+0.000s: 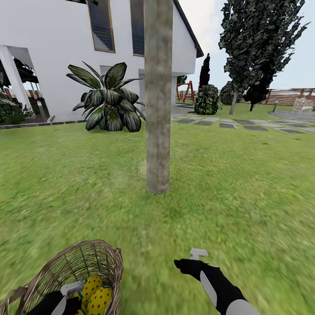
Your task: Take the three Easter eggs out of the wicker basket on the lawn in the garden, then place them on the lawn next to a single tree (choose any tree) so that all three eggs are next to the same tree and none are left in the basket.
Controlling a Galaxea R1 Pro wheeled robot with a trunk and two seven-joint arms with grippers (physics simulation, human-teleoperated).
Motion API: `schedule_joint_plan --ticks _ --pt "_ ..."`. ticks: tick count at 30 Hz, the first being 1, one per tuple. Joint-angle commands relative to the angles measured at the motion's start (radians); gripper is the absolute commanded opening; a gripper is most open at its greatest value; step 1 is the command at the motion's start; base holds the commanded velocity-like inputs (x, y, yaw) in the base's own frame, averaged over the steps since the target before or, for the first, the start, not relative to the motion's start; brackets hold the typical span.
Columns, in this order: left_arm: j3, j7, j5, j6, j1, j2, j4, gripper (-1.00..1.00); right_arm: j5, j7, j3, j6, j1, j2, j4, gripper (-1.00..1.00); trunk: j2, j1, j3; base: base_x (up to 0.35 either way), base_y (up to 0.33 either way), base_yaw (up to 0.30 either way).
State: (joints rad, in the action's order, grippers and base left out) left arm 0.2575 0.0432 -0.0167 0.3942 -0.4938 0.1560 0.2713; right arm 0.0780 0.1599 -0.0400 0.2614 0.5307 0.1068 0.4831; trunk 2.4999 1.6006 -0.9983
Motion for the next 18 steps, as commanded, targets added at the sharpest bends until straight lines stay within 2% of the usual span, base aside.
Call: schedule_joint_plan --ticks 1,13,18 --pt "0.005 0.001 0.001 0.006 0.0 -0.001 0.002 -1.0 0.008 0.003 -0.004 0.007 0.0 0.001 0.002 1.0 0.0 0.0 -0.001 0.0 0.0 0.0" --pt "0.005 0.002 0.0 0.006 0.0 -0.001 0.002 -1.0 0.008 0.003 -0.004 0.006 0.0 0.001 0.002 1.0 -0.007 -0.004 0.006 0.0 0.0 0.0" --pt "0.005 0.002 -0.002 0.006 0.0 -0.001 0.002 -1.0 0.008 0.004 -0.004 0.007 0.0 0.001 0.002 1.0 -0.035 -0.02 0.019 0.0 0.0 0.0"
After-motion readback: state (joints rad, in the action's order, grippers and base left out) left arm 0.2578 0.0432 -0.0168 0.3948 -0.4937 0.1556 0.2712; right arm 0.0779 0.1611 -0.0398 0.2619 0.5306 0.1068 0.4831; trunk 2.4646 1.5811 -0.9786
